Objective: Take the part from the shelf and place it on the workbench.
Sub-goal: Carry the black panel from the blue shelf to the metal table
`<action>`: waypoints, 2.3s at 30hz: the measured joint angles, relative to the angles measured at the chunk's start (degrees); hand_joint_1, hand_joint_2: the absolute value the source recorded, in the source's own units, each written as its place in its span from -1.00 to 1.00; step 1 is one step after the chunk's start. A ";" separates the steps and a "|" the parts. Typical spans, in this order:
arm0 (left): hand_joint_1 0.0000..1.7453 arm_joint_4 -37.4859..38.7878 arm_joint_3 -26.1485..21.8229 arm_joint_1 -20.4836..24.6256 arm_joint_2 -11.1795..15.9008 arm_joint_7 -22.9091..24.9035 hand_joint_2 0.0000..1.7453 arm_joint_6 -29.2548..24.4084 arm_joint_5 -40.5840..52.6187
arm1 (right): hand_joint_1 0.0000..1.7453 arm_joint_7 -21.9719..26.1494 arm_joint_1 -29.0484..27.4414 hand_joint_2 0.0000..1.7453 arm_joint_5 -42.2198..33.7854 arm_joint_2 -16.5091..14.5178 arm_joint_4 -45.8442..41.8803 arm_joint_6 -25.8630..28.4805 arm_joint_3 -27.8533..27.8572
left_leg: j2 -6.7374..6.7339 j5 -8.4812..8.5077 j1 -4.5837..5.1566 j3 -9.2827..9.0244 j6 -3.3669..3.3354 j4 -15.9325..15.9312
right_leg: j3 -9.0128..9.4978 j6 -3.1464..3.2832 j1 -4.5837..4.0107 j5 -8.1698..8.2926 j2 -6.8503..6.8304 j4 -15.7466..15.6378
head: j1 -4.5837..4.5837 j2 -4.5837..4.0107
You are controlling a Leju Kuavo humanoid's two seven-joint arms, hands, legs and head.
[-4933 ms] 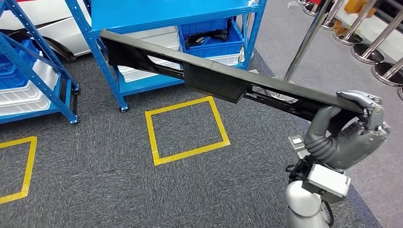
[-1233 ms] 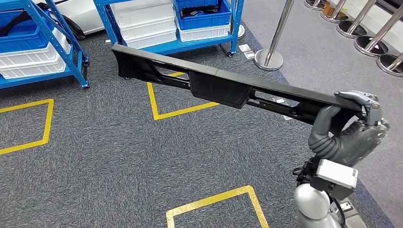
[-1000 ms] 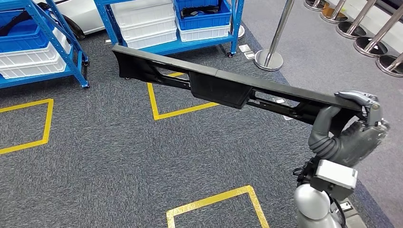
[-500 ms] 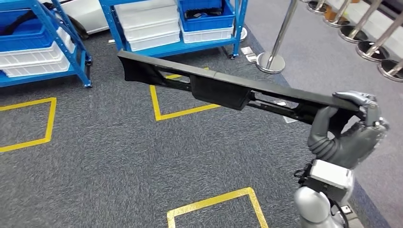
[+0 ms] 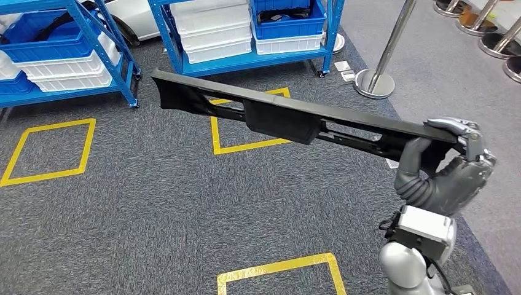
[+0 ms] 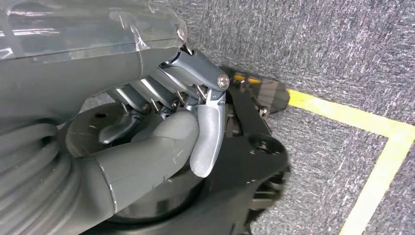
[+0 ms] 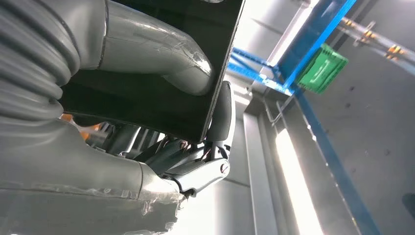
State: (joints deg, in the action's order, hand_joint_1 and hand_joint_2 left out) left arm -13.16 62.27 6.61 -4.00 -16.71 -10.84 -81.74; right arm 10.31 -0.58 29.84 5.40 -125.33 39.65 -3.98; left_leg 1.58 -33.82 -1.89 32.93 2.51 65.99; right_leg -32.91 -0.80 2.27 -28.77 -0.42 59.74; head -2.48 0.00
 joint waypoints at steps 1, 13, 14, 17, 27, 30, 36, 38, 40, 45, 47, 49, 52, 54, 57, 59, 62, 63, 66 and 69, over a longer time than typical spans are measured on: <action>1.00 0.00 0.00 0.02 0.00 0.01 1.00 0.00 -0.02 | 1.00 0.01 -0.04 1.00 0.01 0.00 -0.03 0.00 -0.01 | -0.60 -1.66 0.23 2.26 -0.12 4.22 | 0.09 0.27 -0.24 -0.17 -0.62 0.00 | 0.19 0.00; 1.00 -0.03 0.03 -0.27 0.07 -0.09 1.00 0.51 -0.19 | 1.00 -0.72 0.04 1.00 0.55 0.35 -0.29 0.02 -0.50 | -3.60 6.00 3.17 -0.19 -5.06 -7.13 | 2.12 0.20 -2.32 -2.61 -4.95 0.29 | 0.07 0.00; 1.00 -0.04 0.03 -0.33 0.05 -0.06 1.00 0.57 -0.19 | 1.00 -0.78 0.08 1.00 0.66 0.49 -0.38 0.02 -0.52 | -3.04 6.24 2.84 -0.45 -5.09 -7.65 | 1.49 -0.06 -2.25 -3.75 -3.44 1.98 | -0.03 0.00; 1.00 -0.05 0.04 -0.19 -0.05 0.04 1.00 0.64 -0.18 | 1.00 -1.05 -0.03 1.00 0.84 0.86 -0.50 0.02 -0.56 | -1.15 6.44 2.52 -0.65 -5.22 -7.95 | -3.63 -0.67 -1.85 -8.33 -0.05 12.22 | -0.56 0.00; 1.00 -0.09 0.04 -0.12 -0.11 0.35 1.00 0.75 -0.28 | 1.00 -1.90 -0.15 1.00 0.99 1.97 -0.63 0.03 -0.77 | 5.35 5.70 1.98 0.77 -3.13 -6.02 | -0.11 -0.04 -0.70 -0.25 4.16 -0.15 | -0.70 0.00; 1.00 -0.10 0.04 -0.03 -0.08 0.36 1.00 0.69 -0.31 | 1.00 -2.08 0.06 1.00 1.19 2.18 -0.67 0.01 -1.09 | 1.65 3.02 2.22 2.91 -2.13 -0.99 | 0.78 0.90 -0.46 -0.34 1.70 -0.85 | 0.00 0.00; 1.00 -0.09 0.04 -0.09 -0.02 -0.19 1.00 0.65 -0.36 | 1.00 -2.80 0.23 1.00 1.46 2.37 -0.69 0.02 -1.50 | -1.59 3.72 1.42 6.59 -1.39 4.60 | 2.32 0.96 -0.46 -1.63 -2.97 -0.88 | 0.40 0.00; 1.00 -0.09 0.04 -0.05 0.01 -0.27 1.00 0.66 -0.34 | 1.00 -2.87 0.36 1.00 1.49 2.45 -0.69 0.02 -1.57 | -3.69 6.73 1.75 3.18 -1.78 -2.72 | 3.08 0.41 -0.60 -2.24 -4.07 -0.88 | 0.47 0.00; 1.00 -0.10 0.04 -0.03 0.00 -0.30 1.00 0.66 -0.32 | 1.00 -2.88 0.57 1.00 1.51 2.58 -0.69 0.02 -1.73 | -4.73 6.97 2.26 2.21 -2.35 -5.43 | 3.47 -0.18 -0.92 -2.61 -4.98 -0.99 | 0.34 0.00; 1.00 -0.11 0.08 -0.18 -0.04 -0.26 1.00 0.64 -0.25 | 1.00 -2.95 1.05 1.00 1.51 2.95 -0.68 0.02 -2.05 | -2.24 7.23 1.87 1.79 -4.00 -6.68 | 2.45 -1.36 -0.75 -5.56 -2.60 2.44 | -0.22 0.00; 1.00 -0.11 0.24 0.00 -0.06 -0.26 1.00 0.65 -0.22 | 1.00 -3.03 1.03 1.00 1.39 3.20 -0.62 0.02 -2.14 | -1.10 7.17 1.97 1.71 -4.44 -6.73 | -1.36 -1.24 -0.87 -8.37 -0.65 9.36 | -0.71 0.00; 1.00 -0.11 0.59 0.02 -0.07 -0.28 1.00 0.59 -0.19 | 1.00 -3.16 1.07 1.00 1.33 3.48 -0.43 0.02 -2.43 | 0.30 7.07 2.14 1.53 -4.67 -6.70 | -4.11 -1.10 -0.99 -8.42 -0.11 13.28 | -1.00 0.00; 1.00 -0.12 1.02 0.02 -0.09 -0.30 1.00 0.49 -0.07 | 1.00 -3.55 1.46 1.00 1.60 3.78 -0.17 0.02 -2.95 | 2.62 6.81 2.20 1.18 -4.59 -6.48 | -2.16 -0.62 -0.91 -2.43 1.65 6.26 | -1.11 0.00; 1.00 -0.14 1.07 0.12 -0.14 -0.30 1.00 0.49 -0.01 | 1.00 -3.75 1.59 1.00 1.76 3.88 -0.10 0.02 -3.02 | 4.06 6.67 2.17 1.49 -4.20 -6.05 | -0.28 -0.37 -0.81 -0.34 3.89 1.15 | -1.03 0.00; 1.00 -0.15 1.13 0.01 -0.11 -0.27 1.00 0.50 0.04 | 1.00 -3.81 1.68 1.00 1.80 4.05 -0.03 0.01 -3.16 | 5.73 6.89 1.92 2.15 -3.27 -6.00 | 0.25 0.19 -0.94 -0.56 3.61 -0.29 | -0.97 0.00; 1.00 -0.15 1.18 -0.04 -0.05 -0.22 1.00 0.54 0.04 | 1.00 -3.69 1.79 1.00 1.77 4.09 0.01 -0.01 -3.36 | 4.22 6.10 2.17 2.51 -2.55 -4.83 | 0.75 0.80 -0.65 -0.42 2.22 -0.86 | -0.65 0.00; 1.00 -0.15 1.24 0.07 -0.04 -0.16 1.00 0.65 0.01 | 1.00 -3.35 1.74 1.00 1.25 4.09 0.08 -0.02 -3.45 | -0.01 1.81 2.05 6.63 -1.65 4.01 | 1.49 1.44 -0.57 -0.68 -0.16 -1.18 | 0.20 0.00; 1.00 -0.15 1.25 0.07 -0.03 -0.15 1.00 0.65 -0.03 | 1.00 -3.13 1.69 1.00 1.04 4.09 0.14 -0.02 -3.45 | -0.48 0.73 1.87 8.32 -1.46 7.27 | 1.66 1.50 -0.61 -0.86 -0.94 -1.17 | 0.23 0.00; 1.00 -0.15 1.25 -0.02 0.09 -0.10 1.00 0.63 -0.14 | 1.00 -2.43 1.65 1.00 0.84 4.08 0.42 -0.02 -3.45 | -1.17 3.16 1.60 8.05 -1.46 6.20 | 2.43 1.30 -0.61 -1.53 -3.04 -1.14 | 0.31 0.00; 1.00 -0.15 1.26 0.02 0.19 -0.08 1.00 0.61 -0.11 | 1.00 -2.31 1.63 1.00 0.86 4.08 0.51 -0.02 -3.45 | -4.06 7.37 2.23 3.16 -2.28 -4.04 | 3.48 0.54 -0.88 -2.43 -4.69 -1.13 | 0.37 0.00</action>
State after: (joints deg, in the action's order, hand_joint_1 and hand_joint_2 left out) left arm -13.31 63.53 6.63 -3.81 -16.79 -10.23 -81.85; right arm 8.00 1.06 30.70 9.47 -124.82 39.63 -7.43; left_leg -2.48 -26.45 0.34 36.09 0.23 61.95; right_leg -29.43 -0.26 1.39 -31.20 -5.11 58.61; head -2.10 0.00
